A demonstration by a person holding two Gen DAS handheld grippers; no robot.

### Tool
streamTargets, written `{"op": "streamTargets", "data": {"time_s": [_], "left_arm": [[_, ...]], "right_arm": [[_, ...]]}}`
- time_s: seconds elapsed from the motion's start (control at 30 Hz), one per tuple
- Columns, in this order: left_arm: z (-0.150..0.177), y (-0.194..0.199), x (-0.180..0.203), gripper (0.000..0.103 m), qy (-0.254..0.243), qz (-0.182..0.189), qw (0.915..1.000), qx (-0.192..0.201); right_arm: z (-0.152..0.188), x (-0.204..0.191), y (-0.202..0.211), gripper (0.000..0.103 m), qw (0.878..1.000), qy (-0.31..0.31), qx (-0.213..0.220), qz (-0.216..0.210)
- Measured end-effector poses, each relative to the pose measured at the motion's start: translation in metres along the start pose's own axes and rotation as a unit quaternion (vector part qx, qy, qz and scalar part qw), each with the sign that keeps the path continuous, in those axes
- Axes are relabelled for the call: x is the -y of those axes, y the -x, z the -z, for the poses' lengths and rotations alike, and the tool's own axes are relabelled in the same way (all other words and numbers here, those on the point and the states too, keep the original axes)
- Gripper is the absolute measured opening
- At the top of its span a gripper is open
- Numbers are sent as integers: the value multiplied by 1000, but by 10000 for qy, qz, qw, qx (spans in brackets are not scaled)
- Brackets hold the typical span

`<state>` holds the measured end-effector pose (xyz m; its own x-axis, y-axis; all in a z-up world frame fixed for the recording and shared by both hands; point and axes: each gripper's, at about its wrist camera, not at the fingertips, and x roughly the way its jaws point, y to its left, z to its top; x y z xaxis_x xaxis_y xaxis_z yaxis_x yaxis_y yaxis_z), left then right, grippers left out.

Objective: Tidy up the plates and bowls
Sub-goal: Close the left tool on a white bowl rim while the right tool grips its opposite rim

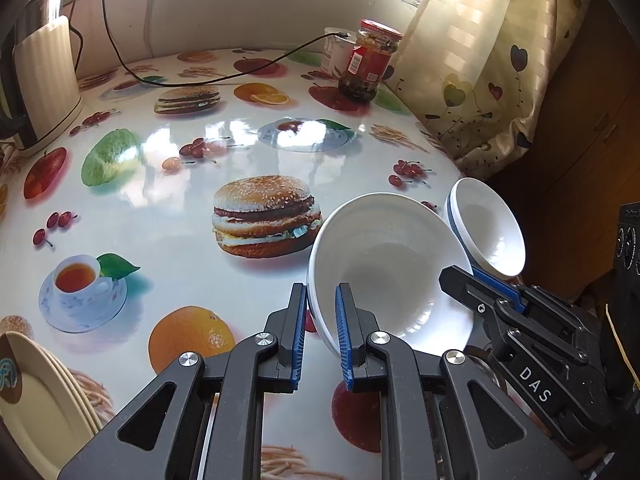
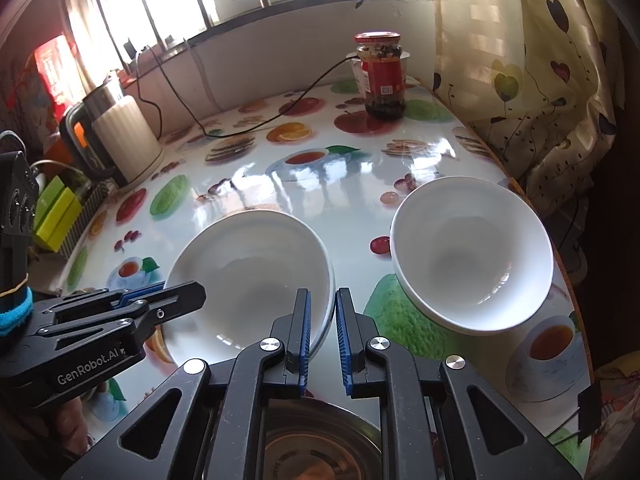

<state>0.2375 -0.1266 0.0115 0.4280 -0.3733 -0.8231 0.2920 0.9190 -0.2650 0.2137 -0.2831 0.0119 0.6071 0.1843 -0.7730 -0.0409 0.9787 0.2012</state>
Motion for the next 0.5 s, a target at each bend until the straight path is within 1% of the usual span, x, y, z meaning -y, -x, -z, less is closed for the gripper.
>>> {"op": "streamTargets", "data": {"time_s": [0.23,0.5], "left_arm": [[-1,10,7,15,-93,-14,9999,123],[-1,28,14,15,-138,57,9995,292]], "right_arm": [[0,4,8,13,9999,-63,101,-33],[0,3,25,13,9996,-108,270,-51]]}}
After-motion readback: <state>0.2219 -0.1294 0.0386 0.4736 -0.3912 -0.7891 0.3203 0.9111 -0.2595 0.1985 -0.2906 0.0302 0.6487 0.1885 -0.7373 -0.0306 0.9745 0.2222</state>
